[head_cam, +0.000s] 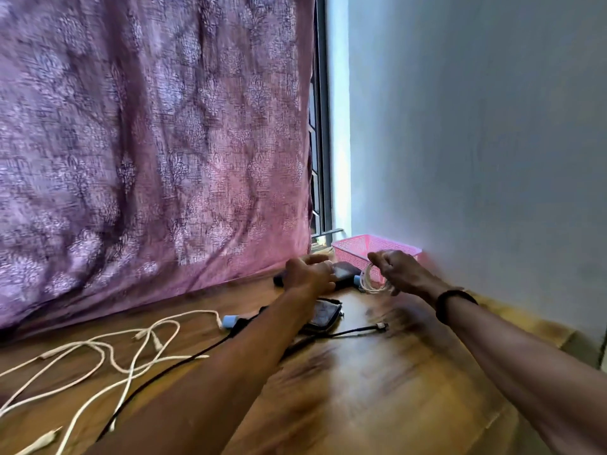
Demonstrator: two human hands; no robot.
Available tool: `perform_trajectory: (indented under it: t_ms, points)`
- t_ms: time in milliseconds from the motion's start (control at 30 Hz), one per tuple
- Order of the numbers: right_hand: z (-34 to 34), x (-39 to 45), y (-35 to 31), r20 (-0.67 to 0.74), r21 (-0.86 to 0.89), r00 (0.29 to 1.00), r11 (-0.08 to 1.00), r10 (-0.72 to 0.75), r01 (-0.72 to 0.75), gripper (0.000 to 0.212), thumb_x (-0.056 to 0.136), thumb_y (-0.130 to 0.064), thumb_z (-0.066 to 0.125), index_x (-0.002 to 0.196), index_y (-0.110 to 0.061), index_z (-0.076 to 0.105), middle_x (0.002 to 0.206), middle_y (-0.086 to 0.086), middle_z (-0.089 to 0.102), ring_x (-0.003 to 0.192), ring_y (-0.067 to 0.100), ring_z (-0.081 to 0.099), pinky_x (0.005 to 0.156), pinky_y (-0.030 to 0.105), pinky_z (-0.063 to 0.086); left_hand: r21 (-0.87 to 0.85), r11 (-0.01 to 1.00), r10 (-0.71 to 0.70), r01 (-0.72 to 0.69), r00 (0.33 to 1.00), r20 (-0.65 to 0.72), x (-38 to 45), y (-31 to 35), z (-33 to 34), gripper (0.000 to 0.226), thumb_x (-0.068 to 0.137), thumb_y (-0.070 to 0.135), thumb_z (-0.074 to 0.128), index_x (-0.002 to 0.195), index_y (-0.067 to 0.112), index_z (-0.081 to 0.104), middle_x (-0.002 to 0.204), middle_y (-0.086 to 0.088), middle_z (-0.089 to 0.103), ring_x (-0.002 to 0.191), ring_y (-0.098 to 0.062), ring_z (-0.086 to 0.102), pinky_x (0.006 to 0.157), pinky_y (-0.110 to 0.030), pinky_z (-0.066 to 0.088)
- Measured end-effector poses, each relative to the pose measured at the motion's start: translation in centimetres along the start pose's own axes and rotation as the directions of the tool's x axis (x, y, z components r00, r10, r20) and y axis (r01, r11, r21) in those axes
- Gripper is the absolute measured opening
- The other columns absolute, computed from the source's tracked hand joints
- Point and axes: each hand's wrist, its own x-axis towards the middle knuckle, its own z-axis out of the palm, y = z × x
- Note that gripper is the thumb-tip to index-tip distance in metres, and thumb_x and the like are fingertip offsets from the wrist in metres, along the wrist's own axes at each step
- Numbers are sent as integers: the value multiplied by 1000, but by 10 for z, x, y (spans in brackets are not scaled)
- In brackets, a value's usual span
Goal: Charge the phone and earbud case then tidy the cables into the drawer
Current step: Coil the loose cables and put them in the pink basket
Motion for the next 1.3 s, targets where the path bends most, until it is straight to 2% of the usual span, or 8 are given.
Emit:
perform_trajectory:
  t_ms: [133, 267, 400, 667, 767, 967, 1100, 1300]
  points:
    - [6, 22, -1, 11, -122, 996, 989, 83, -81, 55, 106, -54, 40, 80, -8, 58, 65, 13, 66, 40, 19, 65, 50, 27, 47, 21, 1000, 8, -8, 999, -33, 5, -1, -14, 14, 94, 0, 64, 107, 1, 70, 82, -14, 73, 64, -20, 68, 68, -31, 62]
    - [10, 36, -5, 12, -157, 993, 981, 113, -110, 56, 107, -48, 43, 72, -7, 57, 58, 9, 66, 40, 17, 66, 56, 27, 51, 51, 999, 12, -9, 998, -60, 7, 3, -32, 7, 95, 2, 65, 101, 4, 69, 80, -13, 72, 68, -20, 69, 69, -31, 62]
    - [5, 40, 4, -138, -180, 990, 983, 16, -41, 55, 106, -46, 47, 64, -11, 51, 77, 21, 61, 82, 37, 69, 66, 33, 35, 53, 998, 20, -15, 995, -97, 5, 11, -45, 10, 96, 2, 64, 88, 8, 66, 74, -11, 69, 65, -19, 66, 62, -25, 59]
    - [-28, 5, -26, -365, -41, 904, 974, -222, 223, 49, 106, -41, 50, 79, -5, 71, 74, 13, 71, 65, 27, 64, 58, 32, 41, 79, 996, 49, -38, 989, -140, -8, 34, -77, 3, 95, 9, 69, 94, 6, 70, 78, -9, 72, 64, -16, 68, 72, -31, 63]
    - [-35, -30, -64, -321, 54, 884, 926, -339, 375, 45, 105, -44, 48, 66, -27, 61, 61, -6, 64, 53, 4, 57, 51, 14, 40, 90, 993, 93, -77, 977, -191, -16, 47, -101, 24, 100, 28, 65, 95, 6, 71, 80, -9, 71, 66, -19, 65, 66, -32, 59]
    - [-8, -125, -132, -157, 234, 845, 812, -511, 535, 52, 105, -39, 47, 65, -8, 58, 56, -4, 58, 53, 1, 51, 57, 19, 43, 138, 985, -85, 107, 984, -158, -65, 86, -195, 45, 103, 58, 41, 89, 17, 55, 70, -4, 49, 58, -17, 40, 56, -26, 36]
    - [31, -194, -167, -14, 273, 762, 730, -648, 626, 49, 106, -36, 45, 69, -8, 61, 64, 1, 61, 54, 6, 56, 56, 16, 42, 326, 891, -307, 316, 948, -78, -131, 79, -271, 36, 101, 49, 54, 84, 18, 55, 60, 1, 48, 57, -14, 44, 49, -22, 45]
    - [69, -273, -193, 137, 418, 658, 645, -741, 640, 39, 109, -30, 43, 76, -19, 61, 67, -7, 60, 58, 9, 57, 56, 20, 44, 510, 830, -204, 227, 974, -101, -228, 60, -346, 26, 97, 8, 66, 119, -5, 67, 63, -7, 55, 35, -5, 43, 36, -14, 37]
